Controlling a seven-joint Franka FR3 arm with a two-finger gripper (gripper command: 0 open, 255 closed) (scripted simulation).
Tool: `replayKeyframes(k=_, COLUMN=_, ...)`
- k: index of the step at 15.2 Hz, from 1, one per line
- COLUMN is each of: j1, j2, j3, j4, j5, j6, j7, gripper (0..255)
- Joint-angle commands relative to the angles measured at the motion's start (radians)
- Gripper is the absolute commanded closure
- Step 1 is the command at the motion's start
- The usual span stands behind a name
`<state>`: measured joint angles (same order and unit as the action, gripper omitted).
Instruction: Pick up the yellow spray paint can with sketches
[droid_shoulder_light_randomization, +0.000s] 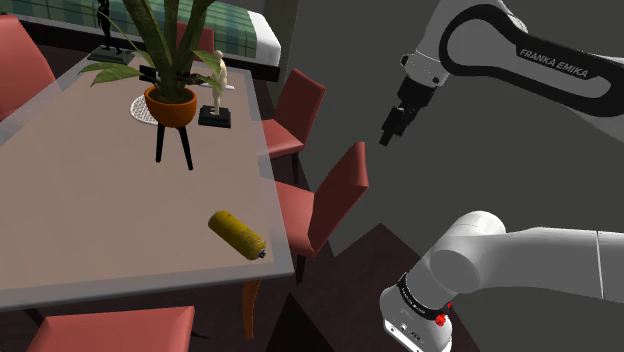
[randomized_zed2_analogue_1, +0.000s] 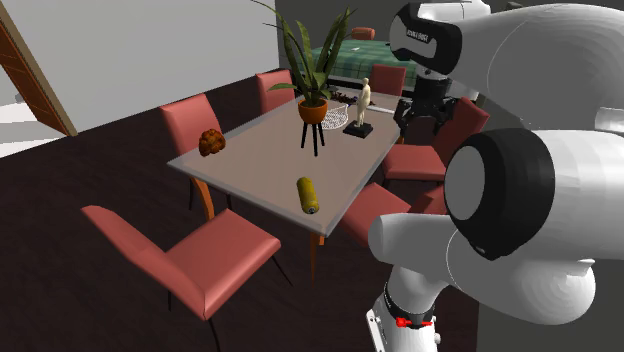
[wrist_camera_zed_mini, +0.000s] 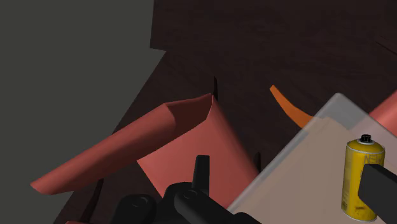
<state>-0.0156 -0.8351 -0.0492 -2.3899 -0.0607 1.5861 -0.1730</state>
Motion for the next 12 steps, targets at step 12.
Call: replayKeyframes(k=12, j1=0.068, j2=0.059, j3=0.137, j4=-0.245, j5=0.161, j6=0.305, j7=0.191, gripper=0)
